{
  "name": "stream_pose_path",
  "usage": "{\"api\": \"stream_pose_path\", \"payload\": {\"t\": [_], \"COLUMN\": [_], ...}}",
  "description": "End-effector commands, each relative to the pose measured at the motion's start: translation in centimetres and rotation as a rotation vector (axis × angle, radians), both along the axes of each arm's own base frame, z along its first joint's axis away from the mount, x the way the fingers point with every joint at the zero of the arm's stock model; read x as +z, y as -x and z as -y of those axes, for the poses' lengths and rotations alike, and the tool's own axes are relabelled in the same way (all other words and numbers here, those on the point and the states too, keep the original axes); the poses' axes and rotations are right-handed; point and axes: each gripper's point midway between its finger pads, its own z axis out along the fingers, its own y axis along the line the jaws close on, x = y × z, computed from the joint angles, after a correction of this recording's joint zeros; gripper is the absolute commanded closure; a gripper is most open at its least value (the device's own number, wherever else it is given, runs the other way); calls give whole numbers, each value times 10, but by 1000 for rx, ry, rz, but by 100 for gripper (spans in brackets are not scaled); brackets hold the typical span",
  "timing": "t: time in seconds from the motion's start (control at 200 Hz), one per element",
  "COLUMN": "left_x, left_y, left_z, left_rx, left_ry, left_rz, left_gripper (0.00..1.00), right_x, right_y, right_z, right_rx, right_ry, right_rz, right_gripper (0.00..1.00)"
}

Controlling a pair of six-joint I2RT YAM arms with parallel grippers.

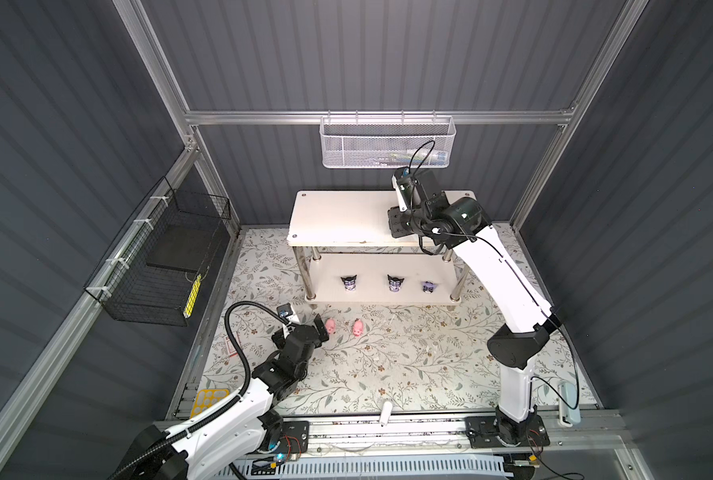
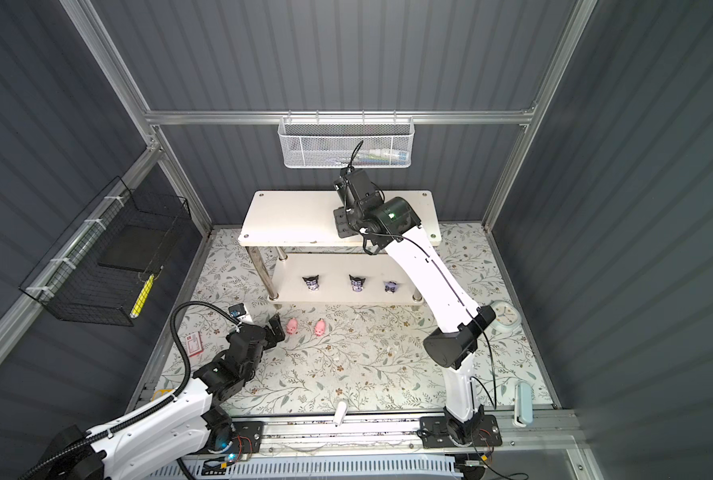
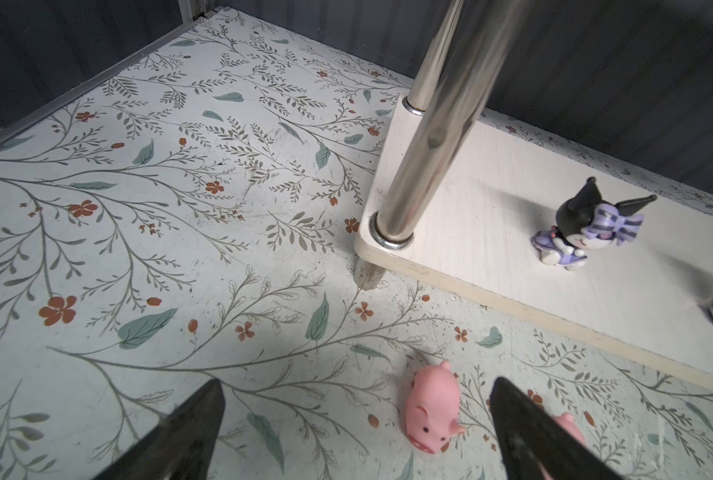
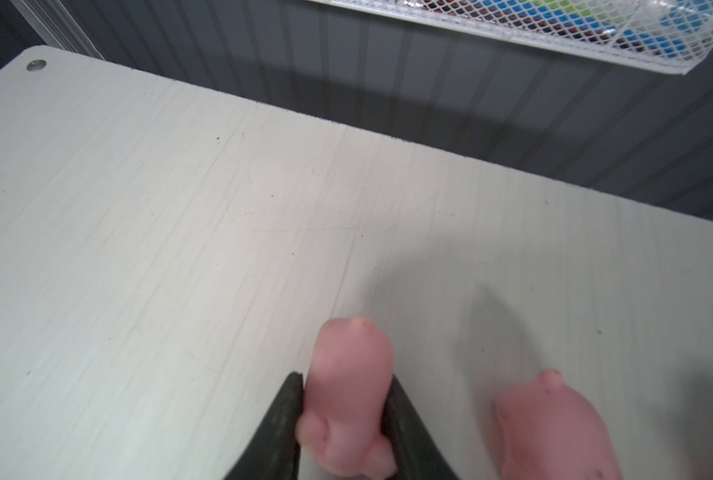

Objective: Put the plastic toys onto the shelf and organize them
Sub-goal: 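Lower the pink pig beside the other pigs and open the right gripper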

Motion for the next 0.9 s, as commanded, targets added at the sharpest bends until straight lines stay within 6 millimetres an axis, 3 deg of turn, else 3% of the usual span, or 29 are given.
{"api": "stream_pose_path", "payload": {"t": [0.0,0.39,0.745,0.895], "left_x": [-6,-10,-11,-12], "left_y": [2,1,2,2], "left_z": [-4,-4,-7,-7], "left_rx": [11,14,22,22], "left_ry": [2,0,3,5], "left_rz": [-6,-15,-14,-17], "left_gripper": [0,1,1,0], "right_x": [-8,-12,4,19], "right_y": [-2,-6,4,12], "right_z": [-2,-7,-5,-7], "right_rx": [9,14,25,44], "right_ry": [13,5,-39,-58], "right_rz": [-22,-27,-15,23], "right_gripper": [67,60,49,45]}}
